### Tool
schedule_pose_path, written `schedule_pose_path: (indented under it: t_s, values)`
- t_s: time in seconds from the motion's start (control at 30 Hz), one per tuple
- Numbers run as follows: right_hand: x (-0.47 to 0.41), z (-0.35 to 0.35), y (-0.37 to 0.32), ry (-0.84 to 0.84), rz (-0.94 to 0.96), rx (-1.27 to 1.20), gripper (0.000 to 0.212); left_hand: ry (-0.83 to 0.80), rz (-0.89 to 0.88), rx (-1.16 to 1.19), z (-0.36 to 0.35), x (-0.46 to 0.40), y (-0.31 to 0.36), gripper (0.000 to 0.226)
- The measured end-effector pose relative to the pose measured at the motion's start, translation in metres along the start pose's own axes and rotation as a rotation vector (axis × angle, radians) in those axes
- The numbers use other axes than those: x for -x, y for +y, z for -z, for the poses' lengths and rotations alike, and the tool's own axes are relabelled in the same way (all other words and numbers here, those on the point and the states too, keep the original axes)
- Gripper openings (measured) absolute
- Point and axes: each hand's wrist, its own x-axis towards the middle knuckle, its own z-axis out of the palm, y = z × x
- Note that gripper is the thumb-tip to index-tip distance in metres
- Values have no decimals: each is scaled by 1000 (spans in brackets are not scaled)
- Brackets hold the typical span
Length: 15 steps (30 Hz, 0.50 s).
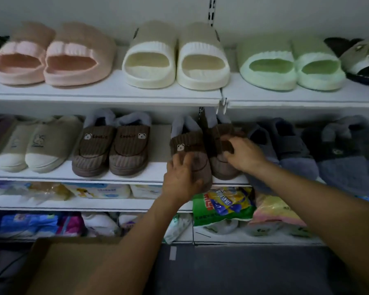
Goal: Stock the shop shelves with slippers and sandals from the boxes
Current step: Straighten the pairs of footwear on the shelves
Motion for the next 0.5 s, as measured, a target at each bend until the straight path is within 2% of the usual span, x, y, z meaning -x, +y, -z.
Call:
schedule_pose_path:
  t_s: [0.13,0.23,0.3,0.4,0.5]
  values:
    - [-41,-4,5,26,103,1,65,5,103,-56,-38,-5,5,104]
    - [-67,-10,9,-107,80,82,80,58,113,-116,-49,-12,5,110]
    - [-79,-14,15,-179,113,109,78,79,90,-128,-50,-17,0,109]
    - [-87,-17,18,-163,137,67,68,76,76,-131,-43,-30,-13,107]
    - [-92,-15,13,-153,112,-86,55,79,57,-109,-37,-41,-24,109]
